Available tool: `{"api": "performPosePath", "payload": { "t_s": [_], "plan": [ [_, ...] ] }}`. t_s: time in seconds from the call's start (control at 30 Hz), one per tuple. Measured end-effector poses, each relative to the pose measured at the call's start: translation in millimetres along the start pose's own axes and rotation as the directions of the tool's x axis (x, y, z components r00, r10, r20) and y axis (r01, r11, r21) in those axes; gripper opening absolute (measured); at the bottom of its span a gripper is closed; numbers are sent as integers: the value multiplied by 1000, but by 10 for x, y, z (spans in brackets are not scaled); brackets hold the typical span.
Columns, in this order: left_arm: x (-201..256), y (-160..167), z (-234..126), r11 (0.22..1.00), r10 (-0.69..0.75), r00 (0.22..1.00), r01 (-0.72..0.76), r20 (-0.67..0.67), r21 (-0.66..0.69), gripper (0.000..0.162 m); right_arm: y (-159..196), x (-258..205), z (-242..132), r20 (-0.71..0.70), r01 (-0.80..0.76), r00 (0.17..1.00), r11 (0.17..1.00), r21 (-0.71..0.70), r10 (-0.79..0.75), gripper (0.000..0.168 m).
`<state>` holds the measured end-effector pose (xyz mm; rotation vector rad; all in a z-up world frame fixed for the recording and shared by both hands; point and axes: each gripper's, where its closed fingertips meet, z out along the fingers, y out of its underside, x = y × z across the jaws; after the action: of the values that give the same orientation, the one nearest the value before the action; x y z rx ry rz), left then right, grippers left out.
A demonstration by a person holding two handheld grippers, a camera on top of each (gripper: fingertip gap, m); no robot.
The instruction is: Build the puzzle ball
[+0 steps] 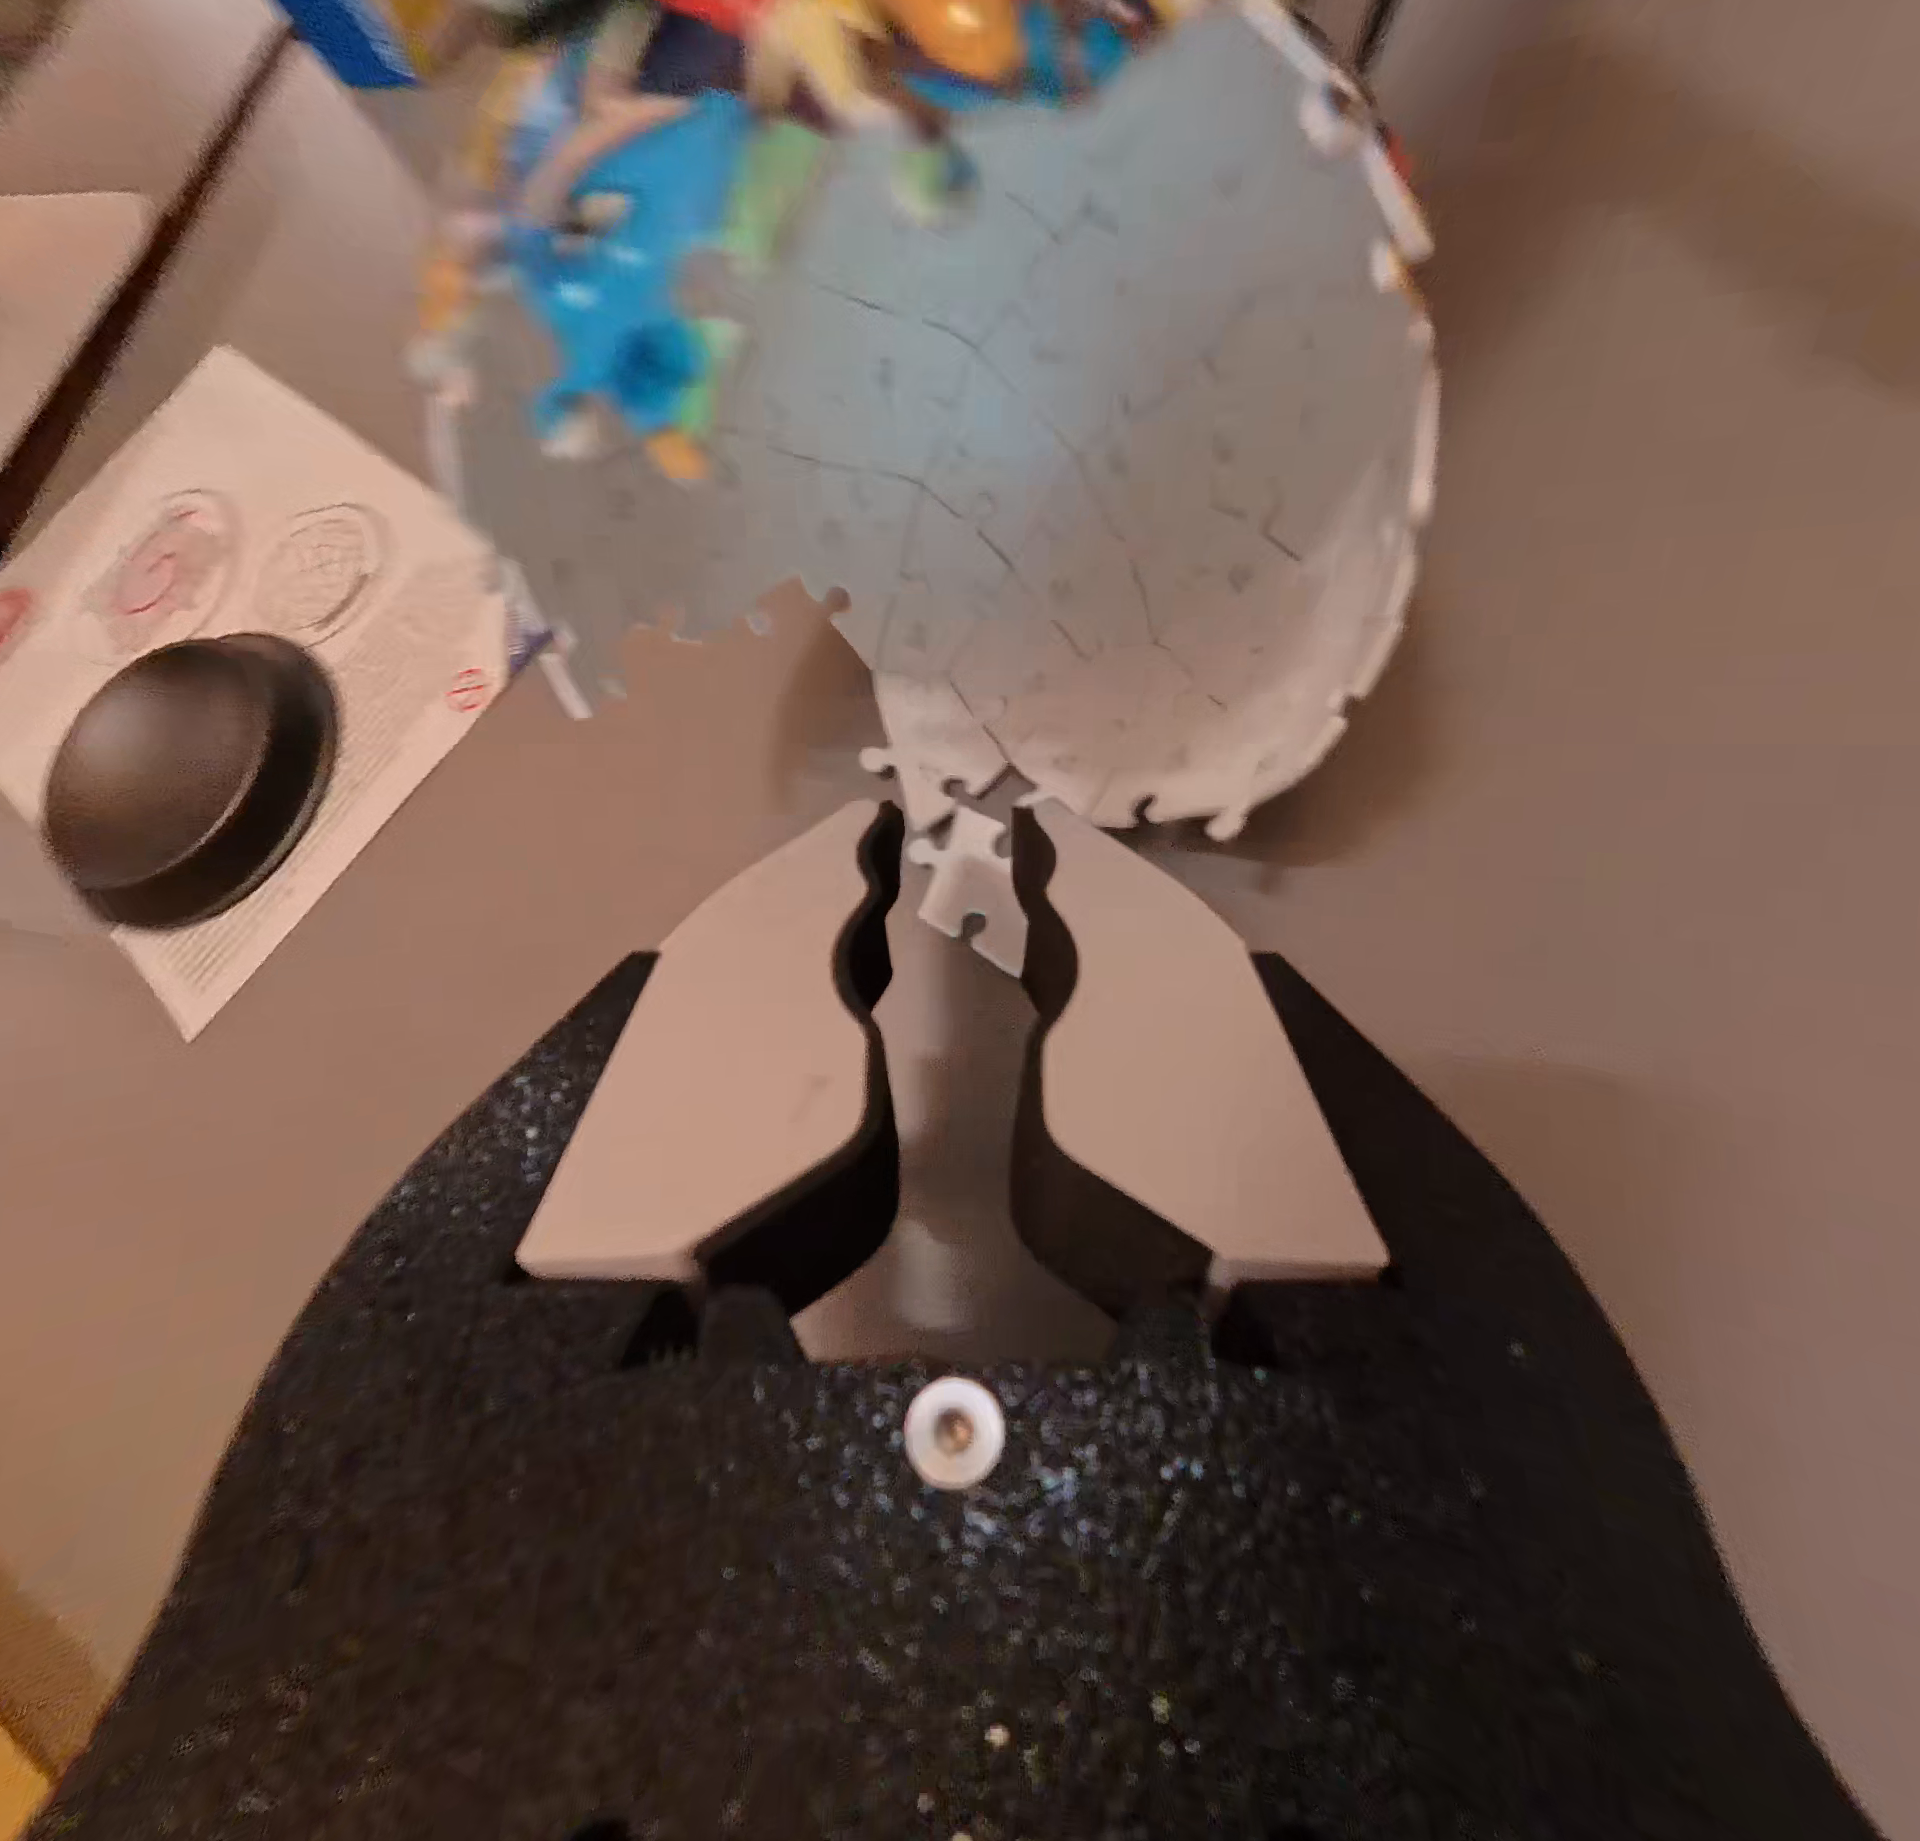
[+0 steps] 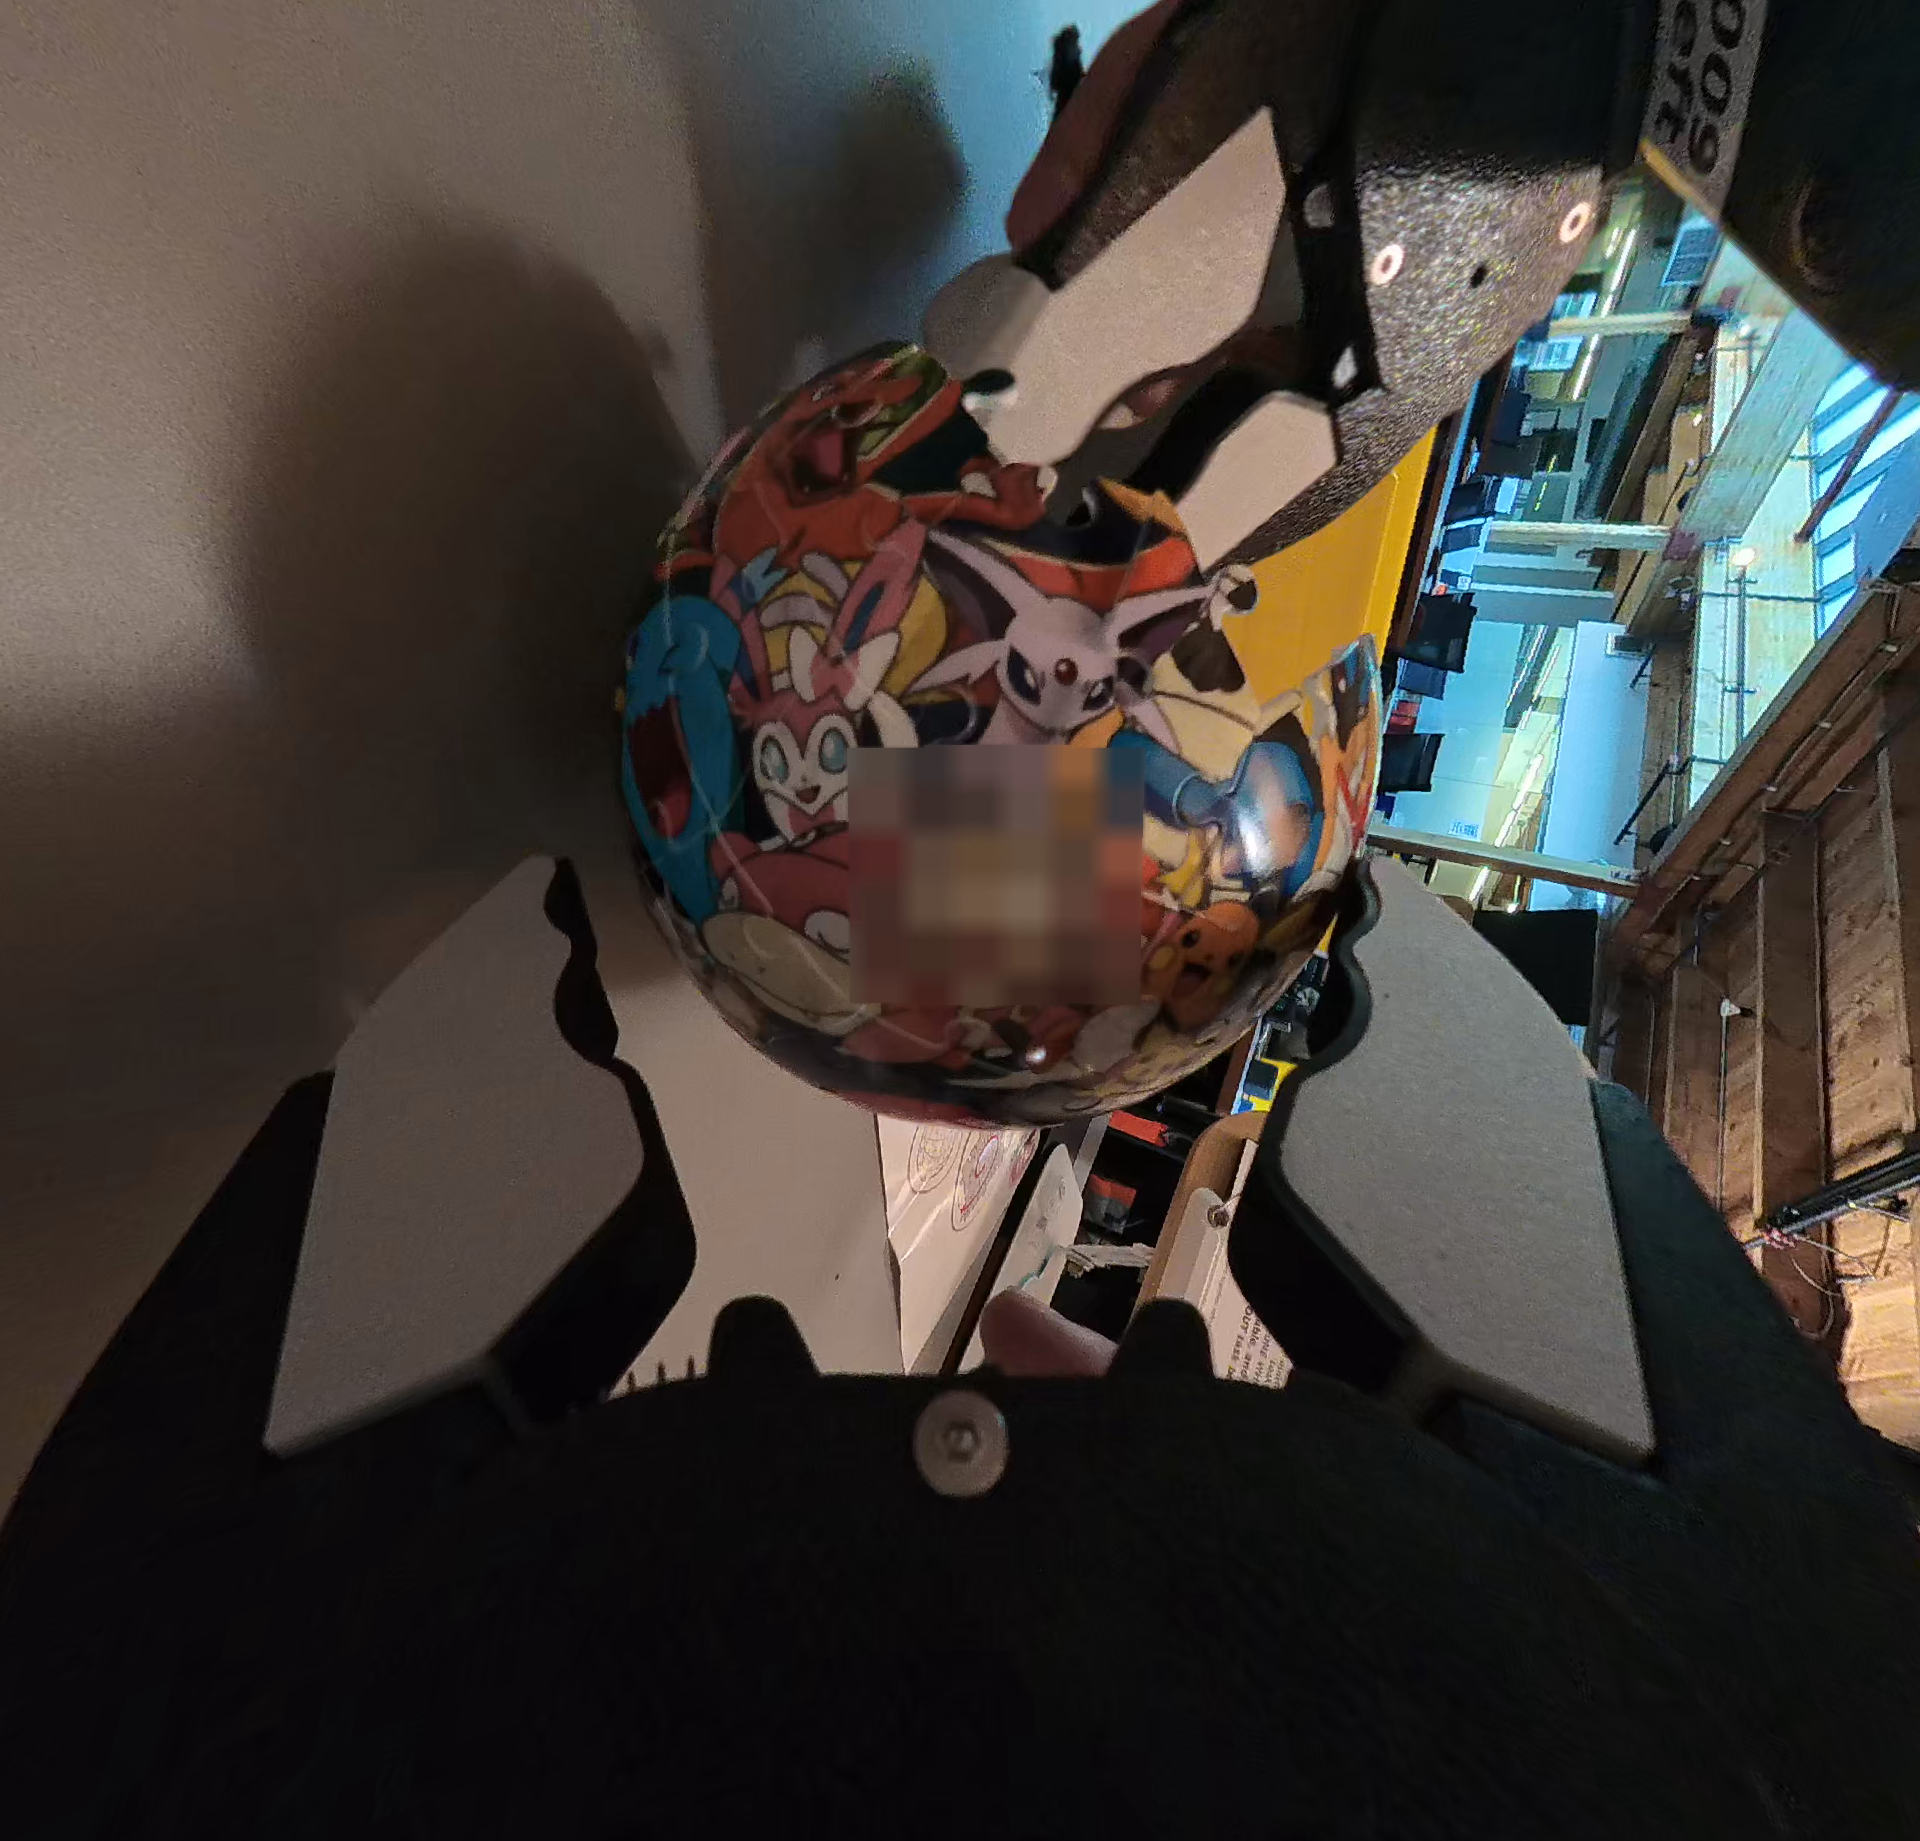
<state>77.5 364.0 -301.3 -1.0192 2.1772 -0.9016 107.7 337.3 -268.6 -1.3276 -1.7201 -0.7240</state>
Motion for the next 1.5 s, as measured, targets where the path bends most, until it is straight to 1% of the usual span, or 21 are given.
{"api": "performPosePath", "payload": {
  "t_s": [0.07, 0.1, 0.13, 0.17, 0.2, 0.23, 0.3, 0.37, 0.47, 0.53, 0.6, 0.77, 0.9, 0.97, 1.03, 1.13, 1.2, 1.3, 1.33, 1.43, 1.5],
  "plan": [
    [-119, 3, -49, 993, -116, 990, 113, 83, 40, 21, -10, -2, 2, -1, -1, 1000, 1000, 7, 1, 132],
    [-149, 12, -50, 982, -188, 976, 185, 105, 45, 25, -11, -4, 6, 0, -3, 1000, 1000, 6, 3, 133],
    [-166, 27, -36, 966, -257, 959, 255, 122, 34, 30, -14, -5, 9, -1, 0, 1000, 1000, 6, 0, 134],
    [-160, 42, -10, 952, -304, 944, 306, 128, 10, 40, -21, -5, 11, -2, 3, 1000, 1000, 7, -3, 134],
    [-156, 63, 24, 941, -331, 933, 337, 139, -22, 50, -28, -6, 14, -3, 4, 1000, 1000, 9, -4, 134],
    [-170, 92, 60, 933, -343, 925, 356, 161, -59, 53, -34, -7, 17, -3, 4, 1000, 1000, 9, -4, 135],
    [-173, 122, 146, 921, -353, 921, 373, 165, -112, 68, -39, -8, 24, -4, 9, 1000, 1000, 4, -9, 136],
    [-250, 187, 211, 900, -379, 903, 410, 202, -146, 65, -39, -8, 23, -4, 14, 1000, 1000, -4, -14, 136],
    [-273, 206, 298, 862, -456, 868, 486, 197, -148, 71, -11, -13, 14, -4, 27, 1000, 999, -24, -27, 136],
    [-231, 143, 346, 848, -493, 855, 514, 161, -130, 74, -1, -19, 6, -4, 28, 1000, 999, -28, -28, 136],
    [-230, 131, 369, 848, -490, 855, 513, 169, -135, 77, 5, -18, 5, -4, 27, 1000, 999, -29, -27, 136],
    [-219, 160, 363, 870, -407, 891, 445, 202, -213, 79, 37, -18, 9, -5, 36, 999, 998, -50, -36, 138],
    [-216, 157, 358, 869, -397, 894, 440, 209, -229, 78, 32, -22, 2, -5, 15, 1000, 999, -46, -15, 138],
    [-195, 141, 361, 877, -386, 900, 426, 204, -220, 74, 32, -33, -12, -2, -10, 1000, 999, -44, 10, 139],
    [-167, 124, 365, 885, -381, 904, 417, 193, -206, 67, 30, -46, -40, -1, -68, 998, 997, -28, 68, 139],
    [-133, 107, 376, 885, -396, 901, 426, 176, -187, 61, 20, -35, -84, -5, -252, 968, 967, 27, 252, 135],
    [-119, 99, 387, 886, -399, 902, 426, 164, -184, 61, -26, -19, -83, 1, -391, 919, 915, 103, 393, 136],
    [-109, 85, 398, 891, -386, 909, 411, 158, -191, 63, -25, -36, -44, 34, -535, 843, 833, 137, 536, 142],
    [-110, 82, 398, 891, -385, 909, 411, 159, -195, 63, -22, -37, -34, 43, -574, 817, 806, 141, 575, 145],
    [-110, 89, 396, 889, -382, 910, 410, 164, -205, 63, -60, -29, -50, 81, -642, 765, 745, 181, 639, 144],
    [-107, 92, 396, 887, -385, 908, 413, 167, -204, 62, -40, -106, -83, 140, -651, 759, 739, 171, 636, 139]
  ]
}}
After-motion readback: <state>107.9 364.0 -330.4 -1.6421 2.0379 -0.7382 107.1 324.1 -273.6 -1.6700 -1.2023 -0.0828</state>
